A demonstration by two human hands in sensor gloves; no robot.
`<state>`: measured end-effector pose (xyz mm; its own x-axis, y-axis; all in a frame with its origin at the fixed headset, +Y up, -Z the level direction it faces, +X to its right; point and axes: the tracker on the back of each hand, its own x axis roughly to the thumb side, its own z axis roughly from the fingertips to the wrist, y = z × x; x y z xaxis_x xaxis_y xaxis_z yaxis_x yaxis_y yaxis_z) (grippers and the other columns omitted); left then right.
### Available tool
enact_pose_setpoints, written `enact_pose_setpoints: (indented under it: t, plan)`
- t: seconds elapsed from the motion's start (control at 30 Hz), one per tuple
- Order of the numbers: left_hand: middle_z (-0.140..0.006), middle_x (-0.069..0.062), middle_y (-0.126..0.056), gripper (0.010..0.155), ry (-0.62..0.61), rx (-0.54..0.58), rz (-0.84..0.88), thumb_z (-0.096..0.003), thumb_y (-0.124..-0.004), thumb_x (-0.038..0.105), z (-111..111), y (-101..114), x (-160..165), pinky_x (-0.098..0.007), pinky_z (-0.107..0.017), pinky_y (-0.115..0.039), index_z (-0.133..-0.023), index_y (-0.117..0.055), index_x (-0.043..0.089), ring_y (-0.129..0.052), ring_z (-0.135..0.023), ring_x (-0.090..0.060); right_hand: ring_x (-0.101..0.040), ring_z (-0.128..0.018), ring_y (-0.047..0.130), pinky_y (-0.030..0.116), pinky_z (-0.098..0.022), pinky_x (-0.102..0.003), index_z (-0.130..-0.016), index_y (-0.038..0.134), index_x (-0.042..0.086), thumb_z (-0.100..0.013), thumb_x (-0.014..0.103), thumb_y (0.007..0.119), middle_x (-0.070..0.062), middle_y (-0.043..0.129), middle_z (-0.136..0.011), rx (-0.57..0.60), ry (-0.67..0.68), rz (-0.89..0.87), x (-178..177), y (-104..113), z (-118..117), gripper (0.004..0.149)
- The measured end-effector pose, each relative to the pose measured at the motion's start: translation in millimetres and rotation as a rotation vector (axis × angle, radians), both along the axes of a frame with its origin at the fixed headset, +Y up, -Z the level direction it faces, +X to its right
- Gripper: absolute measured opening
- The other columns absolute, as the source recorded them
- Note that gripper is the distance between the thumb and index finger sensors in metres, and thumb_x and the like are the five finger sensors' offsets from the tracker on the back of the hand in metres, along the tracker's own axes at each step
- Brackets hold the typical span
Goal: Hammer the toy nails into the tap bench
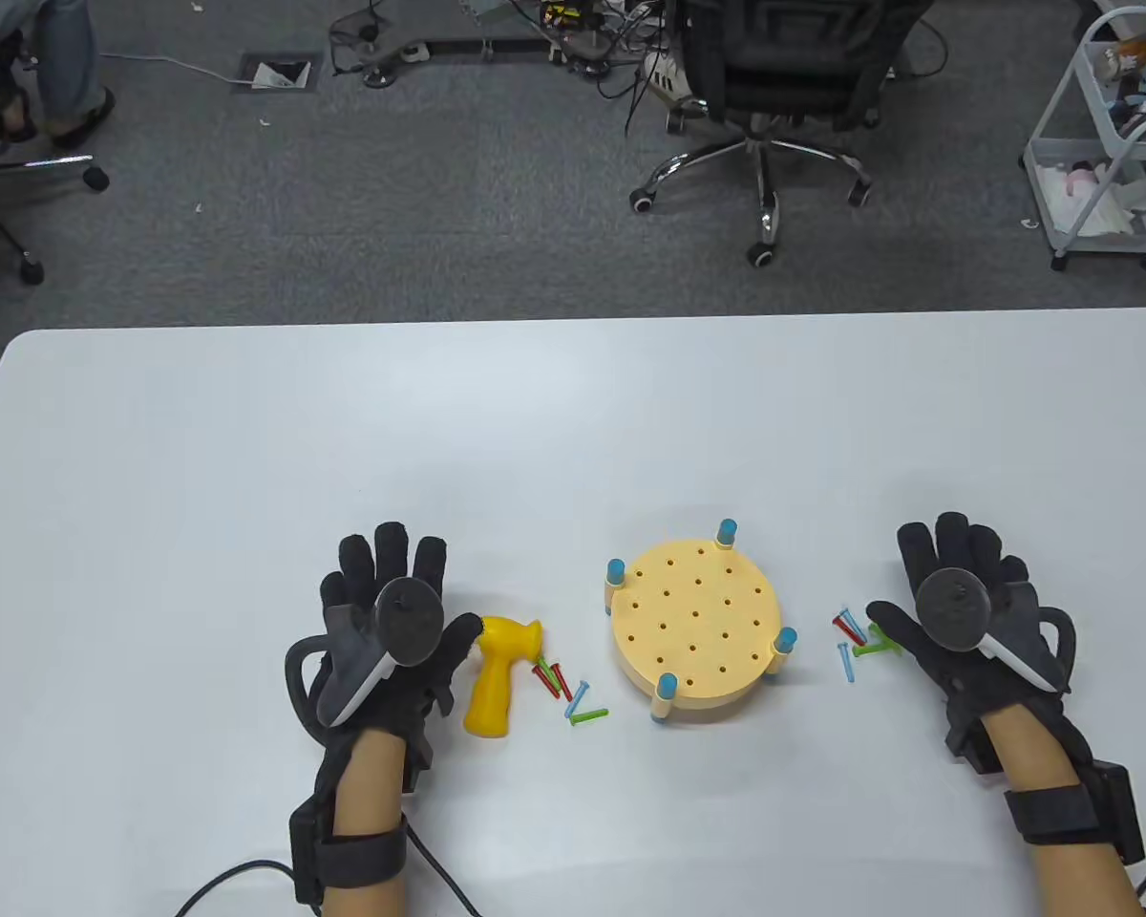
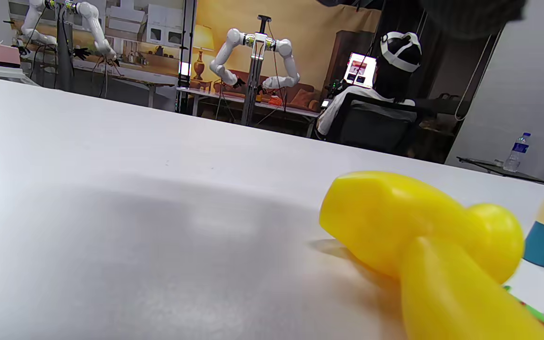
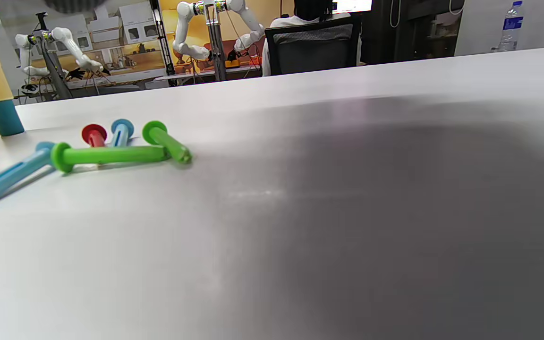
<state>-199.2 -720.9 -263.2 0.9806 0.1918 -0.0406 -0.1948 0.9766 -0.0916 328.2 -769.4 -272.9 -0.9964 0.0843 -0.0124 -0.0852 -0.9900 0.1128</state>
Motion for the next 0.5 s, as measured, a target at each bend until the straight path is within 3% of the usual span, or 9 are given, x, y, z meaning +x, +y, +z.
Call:
enact_pose_setpoints:
  t: [0.5]
  plan:
    - [-0.115,0.004,-0.001,0.083,-0.019,-0.019,-0.016,-0.0365,-0.064,0.064,0.2,-3.4,3.3,-0.061,-0.078,-0.014,-0.104,-0.021,0.041,-0.001,-0.109,-0.035,-0.047,-0.105,0.001,0.015,-0.069,-0.069,-0.111,0.006,0.027,-0.043,0.068,0.046,-0.015,-0.003,-0.115,0.017,-0.022,-0.008,8.8,2.3,2.8,0.088]
